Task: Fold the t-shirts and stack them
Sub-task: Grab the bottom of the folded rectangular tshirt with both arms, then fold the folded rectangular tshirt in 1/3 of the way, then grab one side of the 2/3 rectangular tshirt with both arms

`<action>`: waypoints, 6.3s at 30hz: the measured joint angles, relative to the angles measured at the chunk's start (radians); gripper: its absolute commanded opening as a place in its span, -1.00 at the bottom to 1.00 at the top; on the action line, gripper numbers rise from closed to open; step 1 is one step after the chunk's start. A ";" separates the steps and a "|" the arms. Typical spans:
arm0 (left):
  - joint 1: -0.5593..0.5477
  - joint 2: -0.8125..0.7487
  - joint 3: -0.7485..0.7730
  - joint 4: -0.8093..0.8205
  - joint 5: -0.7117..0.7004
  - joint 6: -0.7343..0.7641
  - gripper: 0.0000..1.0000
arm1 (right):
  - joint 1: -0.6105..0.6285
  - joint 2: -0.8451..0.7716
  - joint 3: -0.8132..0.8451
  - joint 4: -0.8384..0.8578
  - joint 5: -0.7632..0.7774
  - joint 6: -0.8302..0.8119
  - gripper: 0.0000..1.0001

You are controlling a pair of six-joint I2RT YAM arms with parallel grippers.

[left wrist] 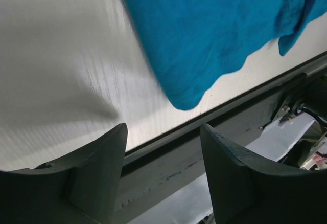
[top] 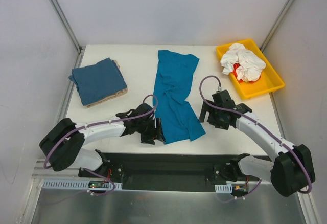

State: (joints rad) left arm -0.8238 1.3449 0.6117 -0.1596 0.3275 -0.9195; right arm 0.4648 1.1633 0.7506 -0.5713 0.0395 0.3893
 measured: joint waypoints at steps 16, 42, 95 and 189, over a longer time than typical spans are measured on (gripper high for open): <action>-0.015 0.210 0.065 0.115 0.005 -0.082 -1.00 | -0.073 -0.037 -0.125 0.056 -0.102 -0.004 0.86; -0.021 0.162 0.014 0.128 0.003 -0.114 -1.00 | -0.092 0.145 -0.170 0.160 -0.264 -0.039 -0.99; 0.303 0.313 0.573 -0.169 0.024 0.228 -1.00 | -0.029 0.374 0.544 -0.035 -0.081 -0.125 -0.99; 0.055 -0.056 -0.024 -0.057 -0.008 0.069 -1.00 | 0.083 -0.105 -0.214 0.064 -0.402 -0.015 -0.99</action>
State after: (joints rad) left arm -0.7692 1.2888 0.5877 -0.2165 0.3195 -0.8505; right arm 0.5476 1.0584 0.5365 -0.5068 -0.3622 0.3744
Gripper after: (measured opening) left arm 0.008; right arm 0.013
